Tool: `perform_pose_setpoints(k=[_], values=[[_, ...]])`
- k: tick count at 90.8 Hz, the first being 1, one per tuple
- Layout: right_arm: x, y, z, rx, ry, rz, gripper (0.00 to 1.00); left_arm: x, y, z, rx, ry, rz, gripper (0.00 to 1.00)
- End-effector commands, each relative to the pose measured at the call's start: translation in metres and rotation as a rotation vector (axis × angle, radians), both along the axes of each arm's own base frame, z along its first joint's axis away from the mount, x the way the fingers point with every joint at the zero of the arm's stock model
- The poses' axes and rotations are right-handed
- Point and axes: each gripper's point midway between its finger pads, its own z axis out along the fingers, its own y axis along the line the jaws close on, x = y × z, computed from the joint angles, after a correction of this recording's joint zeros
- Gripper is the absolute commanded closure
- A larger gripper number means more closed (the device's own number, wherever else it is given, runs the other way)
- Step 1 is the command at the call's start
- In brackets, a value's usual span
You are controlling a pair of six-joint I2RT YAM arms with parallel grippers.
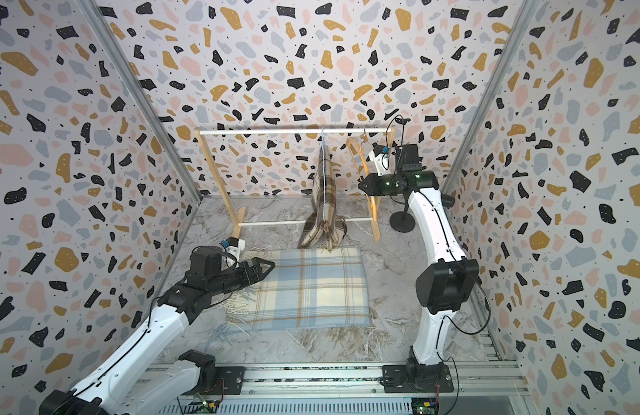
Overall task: Hang the scarf on the hanger
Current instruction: Pick up the hanger from the clothesline.
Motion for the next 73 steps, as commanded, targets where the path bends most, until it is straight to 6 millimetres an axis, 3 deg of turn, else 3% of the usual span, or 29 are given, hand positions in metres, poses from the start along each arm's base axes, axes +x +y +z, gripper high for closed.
perform_pose_setpoints(k=[1, 13, 34, 54, 73], values=[[-0.018, -0.001, 0.058, 0.028, -0.145, 0.014, 0.92, 0.001, -0.003, 0.017, -0.013, -0.065, -0.023, 0.09], [-0.021, 0.0, 0.078, 0.057, -0.198, 0.018, 1.0, -0.002, -0.002, 0.02, -0.013, -0.074, -0.019, 0.09], [-0.03, 0.001, 0.108, 0.093, -0.268, 0.016, 1.0, -0.006, -0.001, 0.022, -0.012, -0.082, -0.022, 0.09], [-0.045, -0.005, 0.096, 0.076, -0.217, -0.022, 1.0, -0.007, -0.001, 0.021, -0.002, -0.074, -0.027, 0.09], [-0.083, -0.018, 0.077, 0.057, -0.173, -0.095, 1.0, -0.011, 0.003, 0.027, 0.041, -0.082, -0.041, 0.09]])
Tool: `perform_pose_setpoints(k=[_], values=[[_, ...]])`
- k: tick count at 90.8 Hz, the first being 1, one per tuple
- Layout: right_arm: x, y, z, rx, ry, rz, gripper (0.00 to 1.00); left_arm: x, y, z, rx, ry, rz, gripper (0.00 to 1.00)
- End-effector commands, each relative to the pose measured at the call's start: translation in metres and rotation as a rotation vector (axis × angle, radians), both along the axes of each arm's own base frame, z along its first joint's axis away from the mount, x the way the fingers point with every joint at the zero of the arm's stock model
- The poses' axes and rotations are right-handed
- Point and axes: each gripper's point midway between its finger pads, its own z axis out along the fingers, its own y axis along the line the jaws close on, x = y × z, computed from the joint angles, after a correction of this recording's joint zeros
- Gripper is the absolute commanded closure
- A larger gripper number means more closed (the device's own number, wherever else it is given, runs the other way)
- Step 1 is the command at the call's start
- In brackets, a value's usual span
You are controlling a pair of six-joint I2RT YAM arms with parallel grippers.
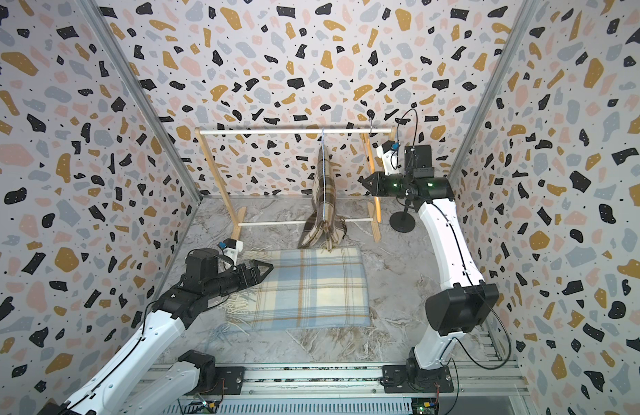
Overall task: Hang the scarf on the hanger
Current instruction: Pick up the hanger from the clothesline.
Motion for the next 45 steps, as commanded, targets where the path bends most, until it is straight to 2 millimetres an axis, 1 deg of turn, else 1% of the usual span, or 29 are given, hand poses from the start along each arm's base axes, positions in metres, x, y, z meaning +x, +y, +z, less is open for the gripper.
perform_pose_setpoints(k=[1, 5, 14, 15, 16, 18, 26, 27, 29, 30, 31, 33, 35, 36, 37, 38, 39, 45], values=[[-0.03, -0.01, 0.033, 0.005, -0.108, -0.05, 1.0, 0.0, -0.001, 0.022, 0.022, -0.067, -0.026, 0.09], [-0.038, -0.015, 0.022, -0.005, -0.09, -0.072, 1.0, -0.001, 0.0, 0.024, 0.03, -0.07, -0.029, 0.09], [-0.065, -0.021, -0.001, -0.008, -0.052, -0.095, 1.0, -0.002, 0.0, 0.031, 0.036, -0.08, -0.043, 0.09], [-0.067, -0.021, -0.008, -0.009, -0.036, -0.097, 1.0, -0.002, -0.001, 0.032, 0.036, -0.081, -0.045, 0.09], [-0.071, -0.022, -0.009, -0.007, -0.036, -0.1, 1.0, -0.003, -0.001, 0.033, 0.036, -0.08, -0.047, 0.09], [-0.077, -0.023, -0.02, -0.011, -0.014, -0.106, 1.0, -0.003, -0.001, 0.035, 0.036, -0.081, -0.052, 0.09], [-0.105, -0.023, -0.051, -0.017, 0.033, -0.122, 1.0, -0.005, -0.003, 0.041, 0.034, -0.084, -0.068, 0.11], [-0.109, -0.022, -0.061, -0.021, 0.053, -0.119, 1.0, -0.005, -0.003, 0.042, 0.034, -0.082, -0.071, 0.11], [-0.116, -0.021, -0.067, -0.019, 0.058, -0.119, 1.0, -0.005, -0.004, 0.043, 0.035, -0.081, -0.075, 0.11], [-0.12, -0.02, -0.075, -0.021, 0.075, -0.118, 1.0, -0.005, -0.004, 0.044, 0.033, -0.083, -0.078, 0.11], [-0.123, -0.019, -0.077, -0.02, 0.072, -0.115, 1.0, -0.005, -0.005, 0.046, 0.031, -0.084, -0.08, 0.11], [-0.131, -0.018, -0.093, -0.024, 0.102, -0.112, 1.0, -0.006, -0.006, 0.047, 0.027, -0.085, -0.089, 0.12], [-0.139, -0.017, -0.096, -0.018, 0.102, -0.11, 1.0, -0.005, -0.007, 0.048, 0.024, -0.083, -0.093, 0.12], [-0.146, -0.016, -0.108, -0.021, 0.124, -0.111, 1.0, -0.005, -0.008, 0.049, 0.022, -0.083, -0.096, 0.12], [-0.146, -0.016, -0.108, -0.021, 0.124, -0.111, 1.0, -0.005, -0.009, 0.05, 0.02, -0.084, -0.099, 0.12], [-0.15, -0.016, -0.113, -0.021, 0.131, -0.111, 1.0, -0.005, -0.009, 0.052, 0.017, -0.086, -0.104, 0.13], [-0.156, -0.015, -0.122, -0.024, 0.144, -0.107, 1.0, -0.006, -0.01, 0.052, 0.016, -0.085, -0.106, 0.13], [-0.176, -0.011, -0.142, -0.014, 0.16, -0.097, 1.0, -0.006, -0.016, 0.057, 0.004, -0.085, -0.127, 0.13]])
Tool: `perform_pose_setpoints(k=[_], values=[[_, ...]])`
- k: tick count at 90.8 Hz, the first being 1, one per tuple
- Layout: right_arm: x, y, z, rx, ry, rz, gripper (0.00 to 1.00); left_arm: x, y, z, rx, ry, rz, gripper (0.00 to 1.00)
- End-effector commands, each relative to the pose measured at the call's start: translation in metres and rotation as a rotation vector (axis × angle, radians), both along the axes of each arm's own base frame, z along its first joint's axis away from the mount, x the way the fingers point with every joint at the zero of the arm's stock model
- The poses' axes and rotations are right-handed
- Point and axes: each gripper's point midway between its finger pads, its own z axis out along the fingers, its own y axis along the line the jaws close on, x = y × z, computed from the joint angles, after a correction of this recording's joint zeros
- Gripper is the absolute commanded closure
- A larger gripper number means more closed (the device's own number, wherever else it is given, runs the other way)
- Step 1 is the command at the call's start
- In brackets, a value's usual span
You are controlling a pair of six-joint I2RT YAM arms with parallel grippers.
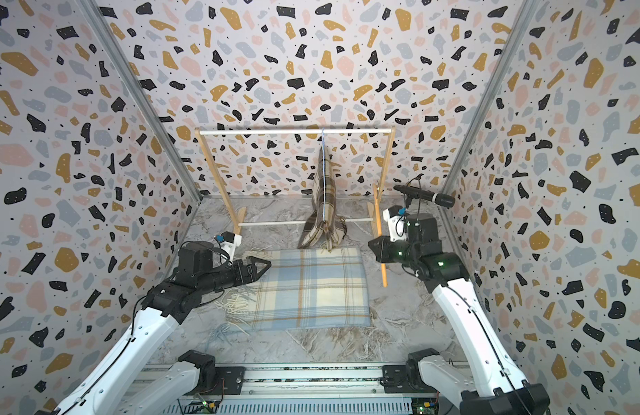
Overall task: Hang the scarf on the hanger
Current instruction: Pick up the hanger from the clothesline.
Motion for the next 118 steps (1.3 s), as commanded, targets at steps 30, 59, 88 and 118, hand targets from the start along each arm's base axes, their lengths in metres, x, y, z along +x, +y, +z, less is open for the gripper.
perform_pose_setpoints(k=[30, 59, 88, 118], values=[[-0.059, 0.012, -0.089, -0.114, -0.006, 0.026, 1.0, 0.004, -0.063, 0.057, -0.068, -0.06, -0.181, 0.14], [-0.055, 0.039, -0.107, -0.247, -0.081, 0.073, 1.0, 0.015, -0.144, 0.077, -0.014, -0.092, -0.316, 0.17], [-0.063, 0.056, -0.114, -0.277, -0.119, 0.117, 1.0, 0.033, -0.201, 0.046, 0.092, -0.03, -0.386, 0.26], [-0.067, 0.066, -0.117, -0.286, -0.118, 0.153, 1.0, 0.042, -0.216, 0.022, 0.116, 0.013, -0.399, 0.45]])
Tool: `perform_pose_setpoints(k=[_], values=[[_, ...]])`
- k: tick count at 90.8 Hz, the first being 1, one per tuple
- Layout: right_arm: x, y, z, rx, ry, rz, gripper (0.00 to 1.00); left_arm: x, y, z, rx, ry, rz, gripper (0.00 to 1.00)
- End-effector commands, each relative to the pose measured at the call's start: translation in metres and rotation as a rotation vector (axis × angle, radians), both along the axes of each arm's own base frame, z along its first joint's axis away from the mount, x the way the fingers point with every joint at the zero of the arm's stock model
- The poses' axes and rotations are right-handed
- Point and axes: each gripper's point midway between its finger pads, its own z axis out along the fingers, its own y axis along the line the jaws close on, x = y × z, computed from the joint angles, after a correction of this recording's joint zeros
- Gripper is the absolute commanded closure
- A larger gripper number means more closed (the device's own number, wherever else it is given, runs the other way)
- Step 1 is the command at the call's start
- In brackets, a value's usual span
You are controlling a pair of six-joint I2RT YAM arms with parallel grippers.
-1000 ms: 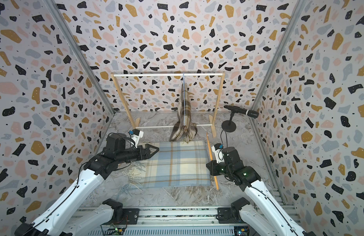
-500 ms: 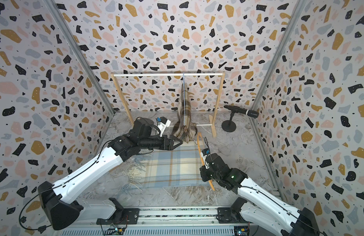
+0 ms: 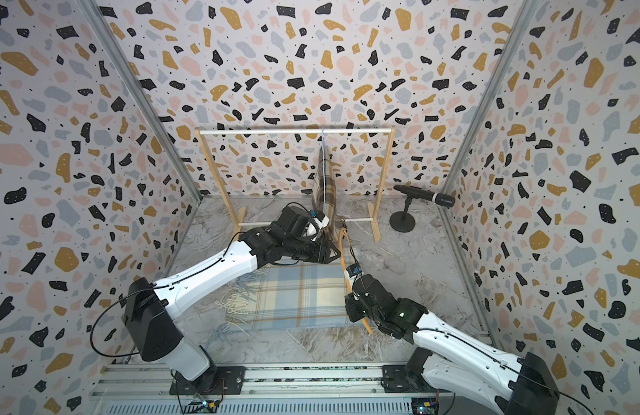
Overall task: Hang the scarf on the hanger
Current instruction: Pick up the hanger from the clothesline.
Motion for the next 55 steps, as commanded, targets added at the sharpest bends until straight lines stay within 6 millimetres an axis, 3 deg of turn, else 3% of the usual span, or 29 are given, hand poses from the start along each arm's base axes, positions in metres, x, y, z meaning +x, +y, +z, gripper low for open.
perform_pose_setpoints(k=[1, 22, 33, 45, 55], values=[[0.008, 0.006, 0.013, 0.017, -0.053, 0.0, 1.0, 0.005, -0.009, 0.017, -0.035, -0.043, -0.015, 0.46], [0.006, 0.01, 0.012, 0.011, -0.056, 0.025, 1.0, 0.008, -0.006, 0.01, -0.017, -0.052, 0.001, 0.69], [0.005, 0.011, 0.011, 0.009, -0.055, 0.033, 1.0, 0.008, -0.003, 0.005, -0.005, -0.054, 0.008, 0.86], [0.005, 0.012, 0.008, 0.014, -0.043, 0.034, 0.93, 0.007, 0.005, 0.004, 0.0, -0.071, 0.038, 1.0], [0.001, 0.012, 0.01, 0.014, -0.03, 0.046, 0.79, 0.004, 0.016, 0.002, 0.019, -0.08, 0.06, 1.0]])
